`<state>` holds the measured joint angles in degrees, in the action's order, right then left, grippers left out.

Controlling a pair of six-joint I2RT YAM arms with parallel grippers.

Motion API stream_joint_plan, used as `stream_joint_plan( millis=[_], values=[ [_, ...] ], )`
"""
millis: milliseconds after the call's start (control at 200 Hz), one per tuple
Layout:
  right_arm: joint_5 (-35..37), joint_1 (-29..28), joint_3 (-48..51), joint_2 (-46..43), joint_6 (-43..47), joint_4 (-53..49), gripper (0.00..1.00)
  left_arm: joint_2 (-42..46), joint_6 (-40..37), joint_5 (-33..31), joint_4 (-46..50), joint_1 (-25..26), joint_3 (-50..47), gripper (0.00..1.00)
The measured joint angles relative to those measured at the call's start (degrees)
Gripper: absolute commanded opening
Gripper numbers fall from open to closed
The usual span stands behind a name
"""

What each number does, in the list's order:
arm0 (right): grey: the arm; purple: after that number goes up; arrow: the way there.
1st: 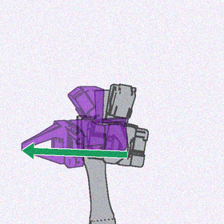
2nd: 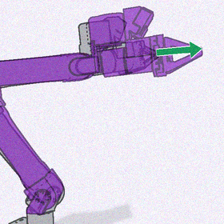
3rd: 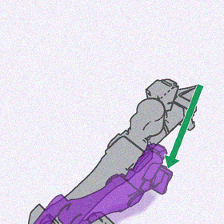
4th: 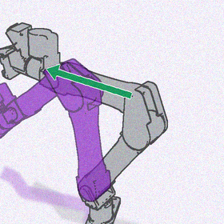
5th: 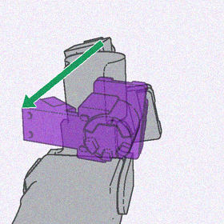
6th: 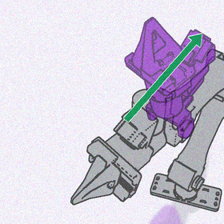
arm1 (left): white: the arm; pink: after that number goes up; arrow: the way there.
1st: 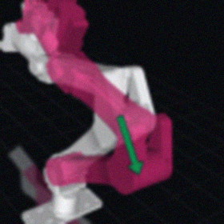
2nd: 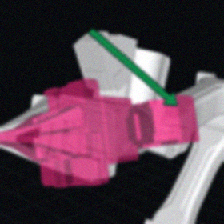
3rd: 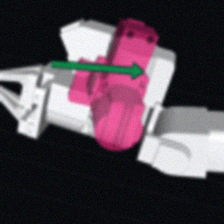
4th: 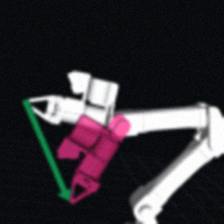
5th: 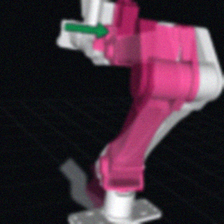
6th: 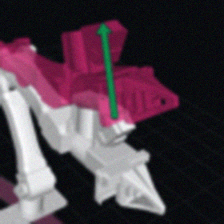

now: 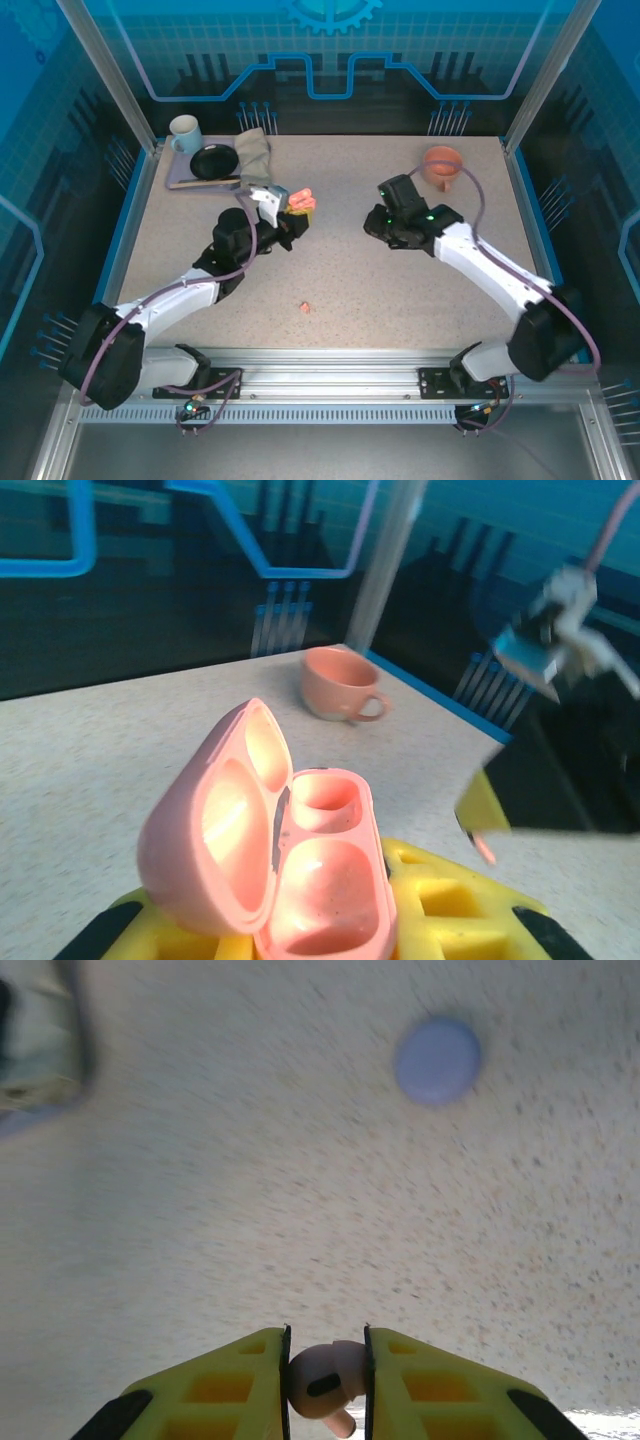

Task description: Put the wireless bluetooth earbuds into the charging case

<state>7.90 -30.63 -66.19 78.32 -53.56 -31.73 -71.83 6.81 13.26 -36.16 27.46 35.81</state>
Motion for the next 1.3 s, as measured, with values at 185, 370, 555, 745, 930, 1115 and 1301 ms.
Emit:
stream_joint_plan(
  millis=[185,370,555,745,930,1115,1301],
  values=[
    [-0.85,0.09,-0.02,-10.91,4.15,5.33,0.23,-1.01,-3.48,0.74,-3.08,4.59,0.0,0.0],
    [-2.51,0.02,0.2,-16.9,6.08,13.14,0.23,-6.29,-5.38,-0.17,-6.4,8.0,1.01,0.0],
    [-3.72,-1.31,2.82,-18.21,6.29,21.88,0.23,-11.34,-6.88,-2.51,-7.13,10.36,6.29,0.0],
    [-4.48,-2.78,7.52,-18.29,5.99,28.7,0.23,-13.38,-7.3,-5.57,-8.46,11.34,11.23,0.0],
    [-4.5,-3.5,9.2,-17.9,5.55,33.53,0.23,-14.64,-7.63,-7.74,-8.98,11.93,13.97,0.0],
    [-4.07,-4.7,9.38,-16.81,5.62,36.39,0.22,-15.69,-8.31,-8.57,-8.7,12.22,15.3,0.0],
    [-2.91,-6.47,10.01,-15.89,6.27,37.68,0.22,-16.11,-8.33,-8.59,-8.13,12.46,16.9,0.0]
  ],
)
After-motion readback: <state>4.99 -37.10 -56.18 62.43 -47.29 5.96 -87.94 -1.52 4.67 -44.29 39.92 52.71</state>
